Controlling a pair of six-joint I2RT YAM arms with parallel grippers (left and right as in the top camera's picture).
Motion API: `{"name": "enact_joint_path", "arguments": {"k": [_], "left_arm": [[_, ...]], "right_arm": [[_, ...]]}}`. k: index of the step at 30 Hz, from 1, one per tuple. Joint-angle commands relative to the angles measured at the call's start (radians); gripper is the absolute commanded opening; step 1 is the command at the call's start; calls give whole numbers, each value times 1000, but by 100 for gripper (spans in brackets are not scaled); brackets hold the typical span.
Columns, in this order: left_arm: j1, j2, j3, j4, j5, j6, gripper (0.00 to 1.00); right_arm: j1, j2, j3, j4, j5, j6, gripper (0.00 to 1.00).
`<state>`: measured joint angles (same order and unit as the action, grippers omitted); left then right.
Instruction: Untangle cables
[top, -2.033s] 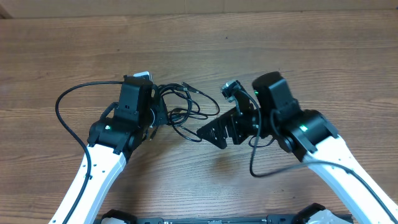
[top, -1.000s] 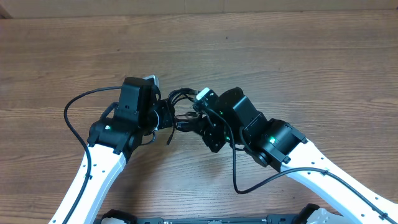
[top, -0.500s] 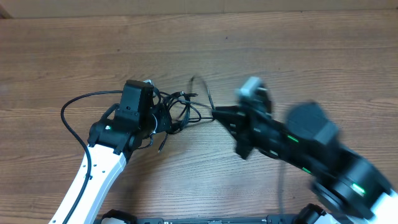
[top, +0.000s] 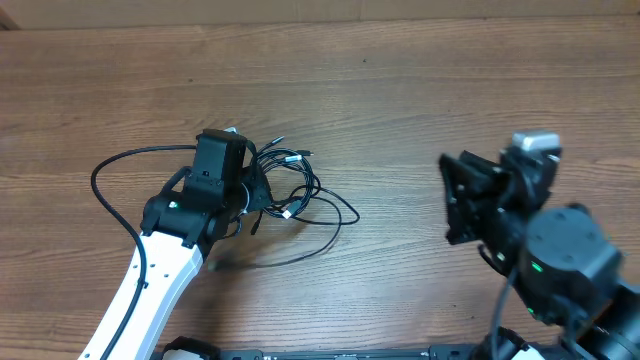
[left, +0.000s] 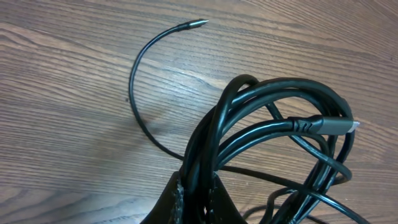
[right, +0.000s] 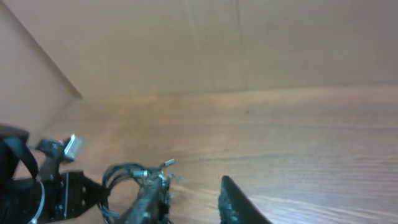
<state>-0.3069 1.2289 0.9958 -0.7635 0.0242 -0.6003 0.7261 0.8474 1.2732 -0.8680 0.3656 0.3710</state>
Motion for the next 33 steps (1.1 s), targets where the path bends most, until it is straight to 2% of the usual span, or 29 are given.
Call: {"name": "enact_joint_path", "arguments": {"k": [1,3,8,13,18,21,24,26,29,33], "left_arm": [[0,0,17,4,-18,-5,4],[1,0,17,5,-18,-5,4],[1,0,17,4,-17,-5,4],[1,0,17,4,-17,-5,4],[0,0,17,3,-17,-5,4],[0,0,17,4,-17,-5,4],[0,0,17,4,-16,-5,4],[0,0,17,4,-11,-5,4],[0,0,17,4,24,-5,4],[0,0,17,4,56,21,4]], "right_arm": [[-5,75,-4,2,-119,26,33],[-5,129,-4,-3,-184,25,36],[-5,287,-4,-10,-311,13,38],[-5,446,-4,2,-448,-94,47],[-5,575,-4,22,-467,-168,48],[-5,621,-4,33,-497,-175,48],[-5,639,-4,45,-608,-235,49],[-5,640,-4,68,-646,-249,53],[-5,640,-4,95,-637,-251,57],[-5,640,-4,103,-576,-302,57]]}}
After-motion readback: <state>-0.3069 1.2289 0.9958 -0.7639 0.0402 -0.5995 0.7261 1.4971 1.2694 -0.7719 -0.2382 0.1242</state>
